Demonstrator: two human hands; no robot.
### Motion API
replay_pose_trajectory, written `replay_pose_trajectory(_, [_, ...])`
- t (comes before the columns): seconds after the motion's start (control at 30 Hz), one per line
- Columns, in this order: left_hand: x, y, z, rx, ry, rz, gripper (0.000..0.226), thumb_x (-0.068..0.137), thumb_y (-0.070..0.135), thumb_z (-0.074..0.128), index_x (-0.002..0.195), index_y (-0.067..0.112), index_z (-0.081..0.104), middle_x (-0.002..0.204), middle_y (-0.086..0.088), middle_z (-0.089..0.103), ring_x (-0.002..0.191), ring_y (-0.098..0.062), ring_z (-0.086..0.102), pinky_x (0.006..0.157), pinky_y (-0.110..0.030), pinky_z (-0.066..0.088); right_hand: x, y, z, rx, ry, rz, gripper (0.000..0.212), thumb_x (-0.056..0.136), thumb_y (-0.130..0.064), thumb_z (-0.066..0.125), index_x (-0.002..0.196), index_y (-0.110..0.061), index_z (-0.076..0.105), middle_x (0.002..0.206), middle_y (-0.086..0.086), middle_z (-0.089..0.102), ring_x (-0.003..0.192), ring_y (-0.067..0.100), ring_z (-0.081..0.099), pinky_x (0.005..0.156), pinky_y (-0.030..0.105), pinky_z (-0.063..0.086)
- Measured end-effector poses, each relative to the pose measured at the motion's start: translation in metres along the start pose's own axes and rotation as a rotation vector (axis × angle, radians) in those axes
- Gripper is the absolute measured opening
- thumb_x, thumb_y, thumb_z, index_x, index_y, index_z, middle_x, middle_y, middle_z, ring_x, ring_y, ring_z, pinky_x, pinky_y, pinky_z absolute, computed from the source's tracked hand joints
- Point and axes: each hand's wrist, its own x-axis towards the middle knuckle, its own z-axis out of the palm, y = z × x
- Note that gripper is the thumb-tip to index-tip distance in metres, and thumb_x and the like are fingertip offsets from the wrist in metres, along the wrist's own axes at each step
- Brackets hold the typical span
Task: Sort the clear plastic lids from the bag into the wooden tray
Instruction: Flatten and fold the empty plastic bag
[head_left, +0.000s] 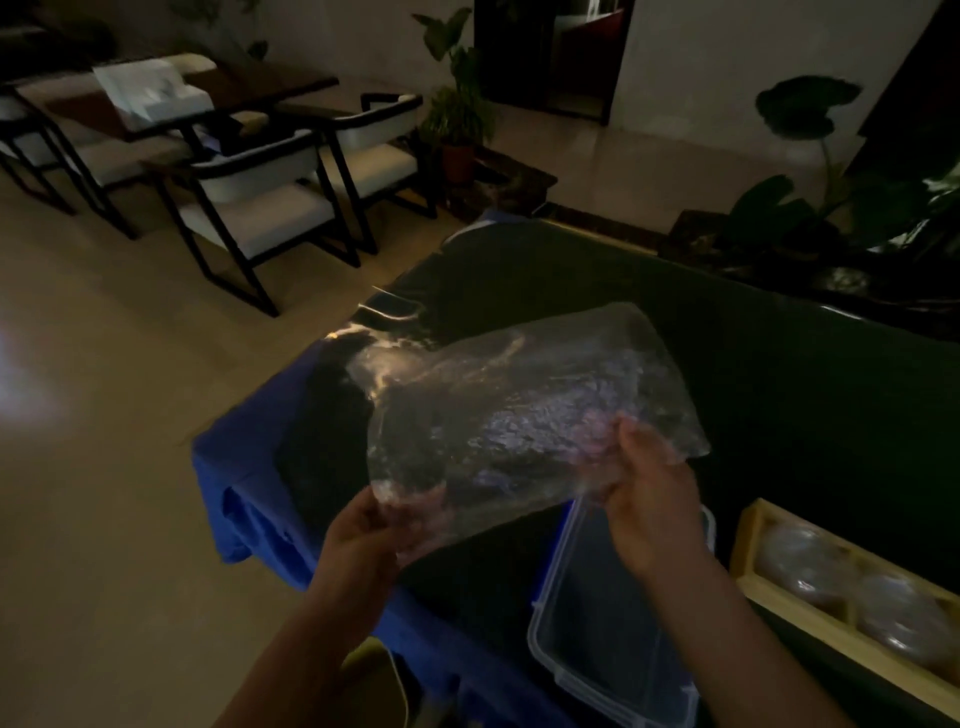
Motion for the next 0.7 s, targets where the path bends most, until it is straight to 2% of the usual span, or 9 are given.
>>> replay_pose_trajectory(0.1, [-0.009, 0.021, 0.002, -0.097, -0.120, -0.099, 0.060, 0.084, 0.030, 0.063, 0.140, 0.012, 0.052, 0.137, -0.023, 0.065, 0.127, -0.042, 0.062, 0.099, -0.054, 0.053, -0.002, -0.028, -0.007, -0.055, -0.030, -0.063, 0.018, 0.100, -0.013, 0.053, 0.104, -0.014, 0.071, 0.112, 0.012, 0.074, 0.100, 0.025, 0.073, 0.074, 0.038, 0.060])
replay_pose_trajectory(0.17, [-0.007, 0.039, 0.014, -0.061, -0.095, -0.128, 0.068, 0.089, 0.058, 0.054, 0.142, 0.016, 0.050, 0.137, -0.021, 0.066, 0.128, -0.040, 0.061, 0.109, -0.059, 0.042, -0.004, -0.042, -0.016, -0.134, -0.060, -0.085, 0.021, 0.100, -0.012, 0.054, 0.097, -0.017, 0.074, 0.110, 0.012, 0.075, 0.097, 0.024, 0.074, 0.074, 0.038, 0.060])
replay_pose_trajectory(0.2, [-0.005, 0.046, 0.024, 0.002, -0.042, -0.135, 0.065, 0.092, 0.061, 0.050, 0.138, 0.016, 0.054, 0.131, -0.020, 0.070, 0.124, -0.039, 0.065, 0.109, -0.059, 0.044, -0.005, -0.050, -0.020, -0.167, -0.080, -0.087, 0.022, 0.100, -0.012, 0.054, 0.095, -0.017, 0.075, 0.111, 0.013, 0.075, 0.098, 0.025, 0.074, 0.077, 0.040, 0.060])
replay_pose_trajectory(0.27, [-0.004, 0.055, 0.046, 0.095, 0.089, -0.115, 0.046, 0.100, 0.049, 0.051, 0.122, 0.011, 0.065, 0.121, -0.021, 0.074, 0.113, -0.037, 0.070, 0.102, -0.057, 0.052, -0.008, -0.066, -0.026, -0.221, -0.131, -0.080, 0.021, 0.100, -0.012, 0.052, 0.098, -0.015, 0.073, 0.113, 0.014, 0.074, 0.102, 0.028, 0.073, 0.081, 0.045, 0.060])
replay_pose_trajectory(0.4, [-0.012, 0.051, 0.068, 0.280, 0.216, 0.032, 0.028, 0.105, 0.026, 0.054, 0.098, 0.006, 0.072, 0.106, -0.023, 0.075, 0.089, -0.028, 0.074, 0.074, -0.041, 0.061, -0.014, -0.100, -0.040, -0.278, -0.112, -0.201, 0.015, 0.097, -0.007, 0.054, 0.104, -0.008, 0.067, 0.110, 0.019, 0.074, 0.087, 0.027, 0.076, 0.065, 0.032, 0.061])
replay_pose_trajectory(0.5, [-0.022, 0.046, 0.091, 0.224, 0.270, 0.143, 0.027, 0.105, 0.024, 0.053, 0.096, 0.007, 0.073, 0.092, -0.012, 0.075, 0.081, -0.022, 0.073, 0.066, -0.034, 0.058, -0.023, -0.109, -0.051, -0.214, -0.090, -0.251, 0.022, 0.094, -0.025, 0.064, 0.114, -0.016, 0.066, 0.118, 0.013, 0.072, 0.097, 0.022, 0.074, 0.076, 0.035, 0.061])
replay_pose_trajectory(0.6, [-0.029, 0.038, 0.111, 0.064, 0.275, 0.147, 0.025, 0.105, 0.024, 0.054, 0.097, 0.009, 0.073, 0.088, -0.007, 0.076, 0.079, -0.018, 0.075, 0.065, -0.035, 0.061, -0.039, -0.082, -0.054, -0.295, -0.203, -0.078, 0.047, 0.083, -0.056, 0.065, 0.119, -0.026, 0.066, 0.123, 0.008, 0.070, 0.107, 0.020, 0.071, 0.087, 0.041, 0.058])
replay_pose_trajectory(0.63, [-0.032, 0.035, 0.117, 0.050, 0.263, 0.159, 0.024, 0.105, 0.024, 0.054, 0.098, 0.010, 0.073, 0.090, -0.006, 0.078, 0.080, -0.018, 0.076, 0.066, -0.036, 0.062, -0.048, -0.068, -0.054, -0.339, -0.233, 0.002, 0.053, 0.077, -0.056, 0.070, 0.121, -0.027, 0.066, 0.120, 0.006, 0.072, 0.107, 0.022, 0.071, 0.088, 0.045, 0.057])
replay_pose_trajectory(0.7, [-0.036, 0.028, 0.124, 0.040, 0.249, 0.192, 0.022, 0.105, 0.023, 0.054, 0.101, 0.012, 0.073, 0.092, -0.004, 0.079, 0.083, -0.017, 0.078, 0.066, -0.034, 0.063, -0.062, -0.043, -0.056, -0.454, -0.266, 0.070, 0.050, 0.074, -0.038, 0.080, 0.120, -0.025, 0.066, 0.115, 0.006, 0.074, 0.105, 0.024, 0.072, 0.089, 0.047, 0.057])
